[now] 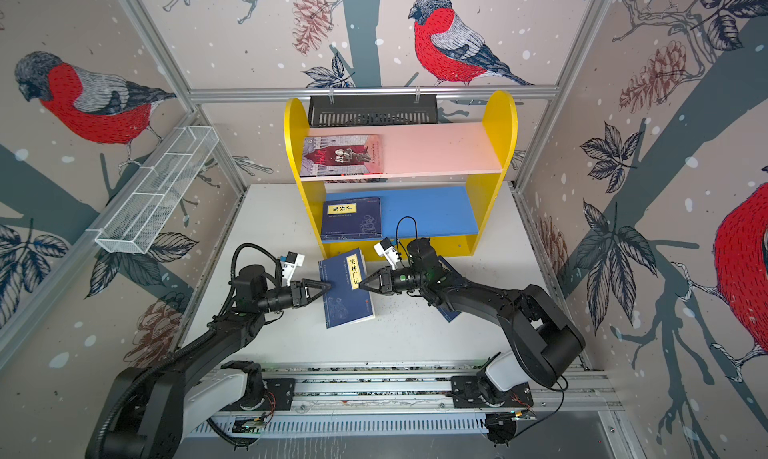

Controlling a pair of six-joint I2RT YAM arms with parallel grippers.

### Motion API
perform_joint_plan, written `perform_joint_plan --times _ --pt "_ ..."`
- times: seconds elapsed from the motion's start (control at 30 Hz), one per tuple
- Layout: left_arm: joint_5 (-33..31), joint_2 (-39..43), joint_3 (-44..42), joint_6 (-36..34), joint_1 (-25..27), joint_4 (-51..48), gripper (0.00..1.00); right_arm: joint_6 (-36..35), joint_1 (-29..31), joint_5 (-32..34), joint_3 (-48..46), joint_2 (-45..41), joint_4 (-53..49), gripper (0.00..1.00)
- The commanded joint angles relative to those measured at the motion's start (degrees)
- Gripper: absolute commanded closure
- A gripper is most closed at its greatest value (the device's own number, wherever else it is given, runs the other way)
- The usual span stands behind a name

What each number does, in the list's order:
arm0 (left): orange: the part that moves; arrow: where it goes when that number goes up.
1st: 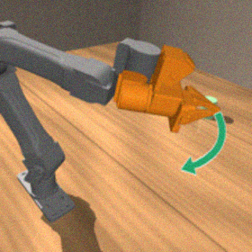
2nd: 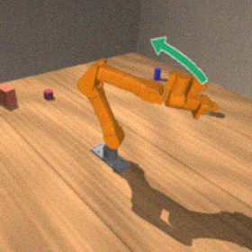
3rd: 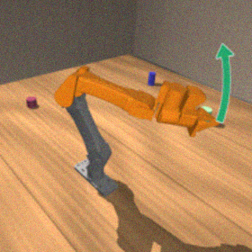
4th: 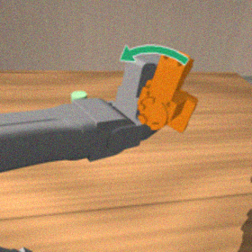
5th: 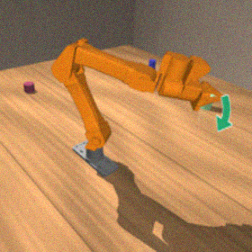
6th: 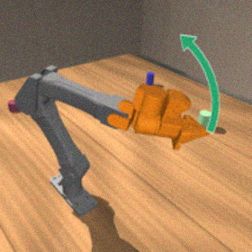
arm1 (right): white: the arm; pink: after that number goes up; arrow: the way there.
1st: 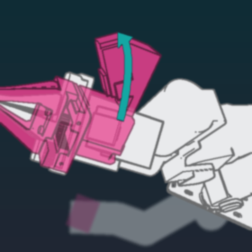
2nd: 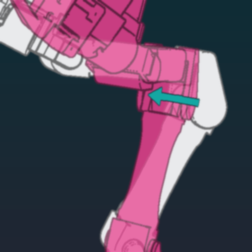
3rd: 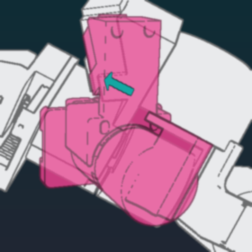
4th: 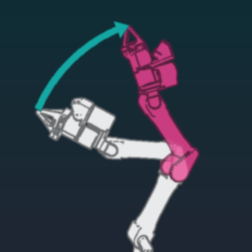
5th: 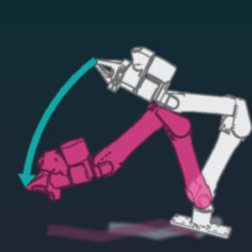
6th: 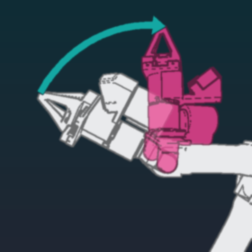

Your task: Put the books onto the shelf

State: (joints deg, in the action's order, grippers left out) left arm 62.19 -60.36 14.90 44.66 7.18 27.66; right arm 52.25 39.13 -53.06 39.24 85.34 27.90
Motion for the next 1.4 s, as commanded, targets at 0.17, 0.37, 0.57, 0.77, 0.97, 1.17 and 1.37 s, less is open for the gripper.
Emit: perform_joint_plan --times 0.17,0.37,0.57,0.77,0.97,1.17,1.37 --pt "4.13 0.42 0.29 7.64 0.48 8.88 0.75 -2.50 1.61 -2.44 2.57 1.90 0.30 0.96" --pt "2.28 1.49 2.45 4.05 0.47 4.45 1.00 -5.14 0.68 3.33 2.71 0.68 -4.87 0.48" --pt "3.22 3.32 5.70 2.02 0.47 2.86 1.00 -0.61 -3.54 9.98 -3.29 -7.43 -1.05 0.26" --pt "2.11 5.16 8.71 2.26 -0.05 1.17 1.00 5.50 -3.59 13.34 -11.60 -17.04 8.90 0.13" --pt "-0.95 5.03 8.39 14.68 -0.75 13.36 1.00 11.80 -0.46 19.45 -18.57 -23.73 19.72 0.06" --pt "-6.44 4.32 9.05 22.35 -1.99 19.13 1.00 13.00 4.96 23.02 -17.96 -22.19 23.60 0.05" --pt "-8.09 3.79 9.32 23.86 -2.26 19.16 1.00 15.02 9.61 26.27 -17.74 -15.96 32.93 0.05"
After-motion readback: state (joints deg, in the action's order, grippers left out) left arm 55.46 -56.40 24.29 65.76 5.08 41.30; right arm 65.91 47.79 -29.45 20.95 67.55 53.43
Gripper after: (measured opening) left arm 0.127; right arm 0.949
